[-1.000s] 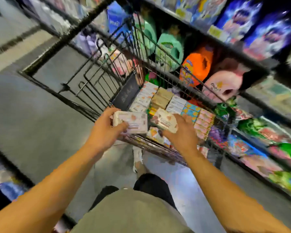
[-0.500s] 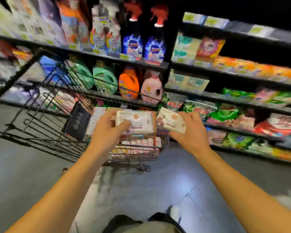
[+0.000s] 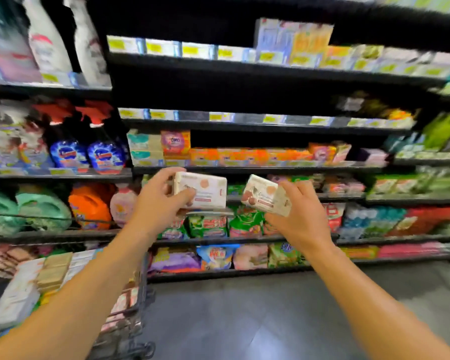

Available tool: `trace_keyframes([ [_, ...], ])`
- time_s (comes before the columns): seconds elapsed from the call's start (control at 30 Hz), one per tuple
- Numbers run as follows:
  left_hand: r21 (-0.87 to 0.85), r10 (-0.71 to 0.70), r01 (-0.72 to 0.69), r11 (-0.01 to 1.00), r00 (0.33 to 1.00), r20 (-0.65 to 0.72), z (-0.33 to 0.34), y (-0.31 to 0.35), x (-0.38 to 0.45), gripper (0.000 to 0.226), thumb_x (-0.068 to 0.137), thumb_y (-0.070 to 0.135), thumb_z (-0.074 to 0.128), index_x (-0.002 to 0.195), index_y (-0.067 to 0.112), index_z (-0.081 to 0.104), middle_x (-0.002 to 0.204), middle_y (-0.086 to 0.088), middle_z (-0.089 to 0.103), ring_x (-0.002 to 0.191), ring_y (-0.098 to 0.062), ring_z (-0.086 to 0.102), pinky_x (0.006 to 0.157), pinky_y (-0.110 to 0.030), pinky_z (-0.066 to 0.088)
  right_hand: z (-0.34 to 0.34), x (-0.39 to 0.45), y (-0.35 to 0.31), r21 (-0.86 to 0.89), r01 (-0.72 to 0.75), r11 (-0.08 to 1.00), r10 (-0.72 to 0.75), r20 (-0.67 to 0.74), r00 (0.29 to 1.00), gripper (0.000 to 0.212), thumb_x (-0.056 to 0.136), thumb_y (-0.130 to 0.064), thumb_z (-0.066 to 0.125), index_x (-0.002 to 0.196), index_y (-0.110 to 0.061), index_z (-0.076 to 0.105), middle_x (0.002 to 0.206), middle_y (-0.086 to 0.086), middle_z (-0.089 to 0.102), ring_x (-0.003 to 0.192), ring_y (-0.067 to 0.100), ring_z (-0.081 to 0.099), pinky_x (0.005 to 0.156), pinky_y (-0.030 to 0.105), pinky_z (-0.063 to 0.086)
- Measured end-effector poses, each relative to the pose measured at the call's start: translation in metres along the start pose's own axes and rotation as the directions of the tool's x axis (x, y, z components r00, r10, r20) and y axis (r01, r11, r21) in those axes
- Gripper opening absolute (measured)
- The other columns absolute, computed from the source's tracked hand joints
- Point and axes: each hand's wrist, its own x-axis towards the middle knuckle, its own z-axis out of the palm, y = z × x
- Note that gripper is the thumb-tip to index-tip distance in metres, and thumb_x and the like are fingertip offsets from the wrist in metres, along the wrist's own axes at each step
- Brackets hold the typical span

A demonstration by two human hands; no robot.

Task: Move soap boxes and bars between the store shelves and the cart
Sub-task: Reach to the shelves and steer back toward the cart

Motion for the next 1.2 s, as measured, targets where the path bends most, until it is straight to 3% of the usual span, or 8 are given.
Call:
trace_keyframes([
  [0.1,-0.048,0.04,-0.04,0.998,0.999,0.007,0.041,0.027,0.022,0.031,0.09,0.004,0.067,0.117,0.018,0.059,0.101,-0.009,0.072,0.085,-0.023,0.071,0.063,-0.025,0.058,-0.034,0.021,0.027,-0.035,0.01,0.999,-0.011,-0.052,0.999,0.069,0.074,-0.031,0.082,0.136,-0.023,0.051,0.108,-0.012,0.034,0.099,0.015,0.047,0.066,0.031,0.04],
  [0.27,-0.094,0.101,-0.101,0.99,0.995,-0.005,0.085,0.066,0.062,0.029,0.091,0.01,0.066,0.119,0.016,0.06,0.105,-0.003,0.07,0.081,-0.009,0.071,0.06,-0.021,0.055,-0.066,0.062,0.056,-0.04,0.072,0.997,-0.077,-0.148,0.986,0.072,0.073,-0.029,0.083,0.137,-0.023,0.051,0.111,-0.009,0.04,0.1,0.017,0.047,0.068,0.031,0.042],
  [0.37,-0.114,0.113,-0.117,0.987,0.992,-0.048,0.103,0.088,0.092,0.026,0.09,0.011,0.068,0.113,0.021,0.062,0.101,-0.002,0.07,0.081,-0.01,0.072,0.058,-0.024,0.057,-0.074,0.09,0.063,-0.045,0.094,0.995,-0.101,-0.174,0.98,0.072,0.071,-0.028,0.084,0.135,-0.022,0.052,0.11,-0.008,0.04,0.098,0.017,0.046,0.067,0.031,0.042],
  [0.5,-0.138,0.147,-0.155,0.978,0.987,-0.064,0.114,0.107,0.137,0.027,0.09,0.013,0.068,0.112,0.026,0.059,0.102,-0.001,0.07,0.087,-0.017,0.072,0.067,-0.031,0.061,-0.078,0.138,0.065,-0.073,0.13,0.989,-0.143,-0.209,0.967,0.071,0.071,-0.031,0.086,0.133,-0.023,0.053,0.109,-0.012,0.035,0.1,0.018,0.049,0.069,0.03,0.042],
  [0.63,-0.131,0.212,-0.222,0.966,0.973,-0.085,0.115,0.121,0.193,0.027,0.09,0.012,0.067,0.113,0.024,0.061,0.106,0.002,0.068,0.093,-0.016,0.07,0.065,-0.026,0.06,-0.072,0.188,0.06,-0.079,0.163,0.983,-0.179,-0.26,0.949,0.074,0.072,-0.03,0.085,0.136,-0.023,0.049,0.112,-0.015,0.033,0.101,0.011,0.043,0.07,0.029,0.045],
  [0.8,-0.228,0.211,-0.23,0.946,0.972,-0.108,0.098,0.135,0.271,0.026,0.089,0.012,0.069,0.112,0.022,0.06,0.108,-0.005,0.069,0.093,-0.019,0.072,0.075,-0.038,0.062,-0.044,0.257,0.046,-0.081,0.222,0.972,-0.236,-0.298,0.925,0.076,0.073,-0.03,0.084,0.14,-0.021,0.048,0.116,-0.012,0.038,0.104,0.009,0.042,0.072,0.024,0.044],
  [1.03,0.162,0.485,-0.46,0.873,0.855,-0.183,0.072,0.142,0.378,0.031,0.09,0.019,0.07,0.112,0.032,0.053,0.108,0.009,0.063,0.102,-0.01,0.064,0.078,-0.031,0.059,-0.002,0.334,0.035,-0.061,0.304,0.951,-0.308,-0.293,0.905,0.077,0.071,-0.029,0.087,0.138,-0.02,0.051,0.122,-0.006,0.046,0.107,0.014,0.047,0.077,0.033,0.055],
  [1.2,0.253,0.531,-0.486,0.836,0.833,-0.156,0.077,0.144,0.425,0.036,0.087,0.02,0.072,0.113,0.036,0.053,0.104,0.007,0.066,0.095,-0.01,0.066,0.081,-0.032,0.058,0.022,0.36,0.039,-0.057,0.326,0.944,-0.328,-0.286,0.9,0.078,0.069,-0.03,0.089,0.137,-0.019,0.052,0.121,-0.007,0.046,0.105,0.013,0.048,0.077,0.034,0.056],
])
